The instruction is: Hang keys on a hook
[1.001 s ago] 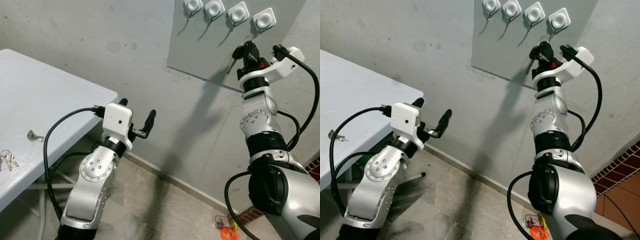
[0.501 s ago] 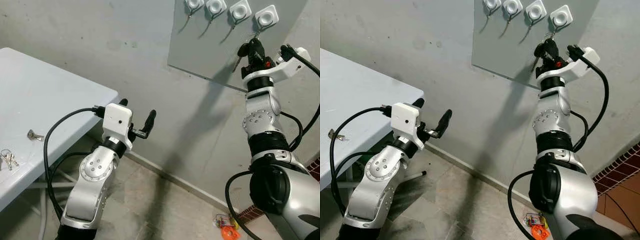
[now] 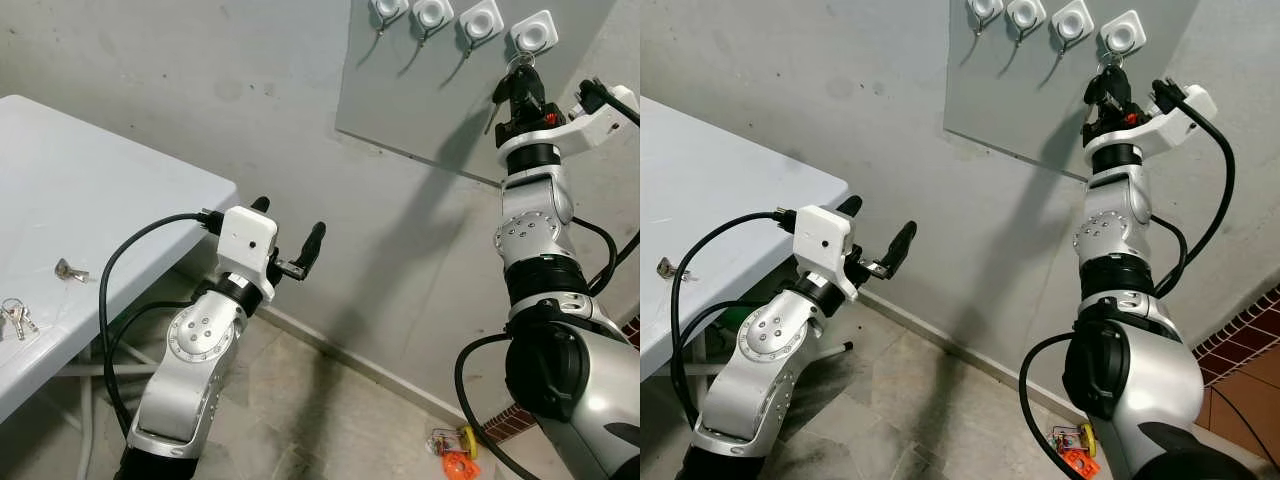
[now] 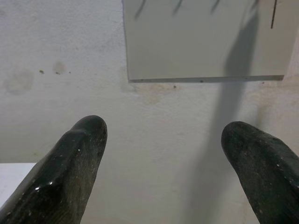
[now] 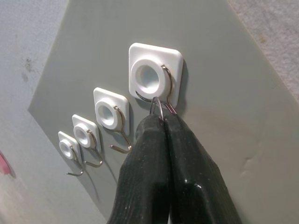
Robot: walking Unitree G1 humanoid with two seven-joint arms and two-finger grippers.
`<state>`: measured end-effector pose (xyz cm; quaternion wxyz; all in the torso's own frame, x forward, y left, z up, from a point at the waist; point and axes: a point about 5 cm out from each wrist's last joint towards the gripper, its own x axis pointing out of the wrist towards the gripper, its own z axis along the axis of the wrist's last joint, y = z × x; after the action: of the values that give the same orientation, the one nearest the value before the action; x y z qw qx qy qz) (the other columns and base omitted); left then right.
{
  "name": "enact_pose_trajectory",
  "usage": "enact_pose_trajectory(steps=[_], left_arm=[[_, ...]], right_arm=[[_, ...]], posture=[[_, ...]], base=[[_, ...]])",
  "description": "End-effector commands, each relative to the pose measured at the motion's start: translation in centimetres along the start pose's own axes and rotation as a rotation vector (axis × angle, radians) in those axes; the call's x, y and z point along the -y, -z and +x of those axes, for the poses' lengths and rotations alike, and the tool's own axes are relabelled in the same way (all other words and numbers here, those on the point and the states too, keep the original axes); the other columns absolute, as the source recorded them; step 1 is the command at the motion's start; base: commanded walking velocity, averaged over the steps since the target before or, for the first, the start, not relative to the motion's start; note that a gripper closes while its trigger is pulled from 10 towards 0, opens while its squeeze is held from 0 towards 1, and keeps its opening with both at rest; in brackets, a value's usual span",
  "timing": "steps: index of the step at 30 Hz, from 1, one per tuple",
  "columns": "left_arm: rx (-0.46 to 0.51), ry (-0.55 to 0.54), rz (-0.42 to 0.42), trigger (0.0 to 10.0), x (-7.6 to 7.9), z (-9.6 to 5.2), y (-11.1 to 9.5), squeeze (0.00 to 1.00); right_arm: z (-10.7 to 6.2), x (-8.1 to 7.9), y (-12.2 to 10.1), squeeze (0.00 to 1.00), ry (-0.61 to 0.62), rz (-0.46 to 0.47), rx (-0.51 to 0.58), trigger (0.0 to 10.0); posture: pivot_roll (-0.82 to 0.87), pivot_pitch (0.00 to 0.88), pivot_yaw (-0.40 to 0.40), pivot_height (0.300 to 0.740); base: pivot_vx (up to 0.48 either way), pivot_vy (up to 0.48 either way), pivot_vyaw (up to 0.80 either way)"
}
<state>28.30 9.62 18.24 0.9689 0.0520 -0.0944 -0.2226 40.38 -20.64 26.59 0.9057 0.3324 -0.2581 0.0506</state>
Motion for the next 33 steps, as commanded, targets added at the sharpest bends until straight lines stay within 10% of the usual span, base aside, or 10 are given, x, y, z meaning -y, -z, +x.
enact_pose_trajectory(steps=[1,20,21,22,23,33], left_arm=[[0.027,0.036,0.012,10.0,0.6,0.2,-0.8,0.00],[0.104,0.072,0.013,10.0,1.0,0.9,-3.4,0.00],[0.099,0.066,0.012,10.0,0.9,0.9,-3.3,0.00],[0.098,0.064,0.012,10.0,0.9,0.9,-3.3,0.00],[0.097,0.061,0.010,10.0,0.9,0.9,-3.3,0.00],[0.085,0.018,-0.010,10.0,0.4,0.7,-3.0,0.00]], right_arm=[[0.5,-0.4,-0.7,0.00,-0.009,0.012,0.027,10.0],[-1.0,1.3,2.2,0.00,0.087,0.113,-0.099,10.0],[-1.1,1.2,2.3,0.75,0.069,0.108,-0.105,10.0],[-1.1,1.2,2.3,0.75,0.064,0.105,-0.106,10.0],[-1.2,1.2,2.4,1.00,0.061,0.093,-0.107,10.0],[-2.2,0.5,3.0,1.00,-0.044,-0.122,-0.083,10.0]], posture=[[0.01,0.058,-0.024,0.740],[0.01,0.063,-0.026,0.740],[0.02,0.066,-0.026,0.740],[0.02,0.066,-0.026,0.740],[0.02,0.066,-0.026,0.740],[0.02,0.068,-0.026,0.740]], base=[[0.000,0.000,0.00],[0.000,0.000,0.00],[0.000,0.000,0.00],[0.000,0.000,0.00],[0.000,0.000,0.00],[0.000,0.000,0.00]])
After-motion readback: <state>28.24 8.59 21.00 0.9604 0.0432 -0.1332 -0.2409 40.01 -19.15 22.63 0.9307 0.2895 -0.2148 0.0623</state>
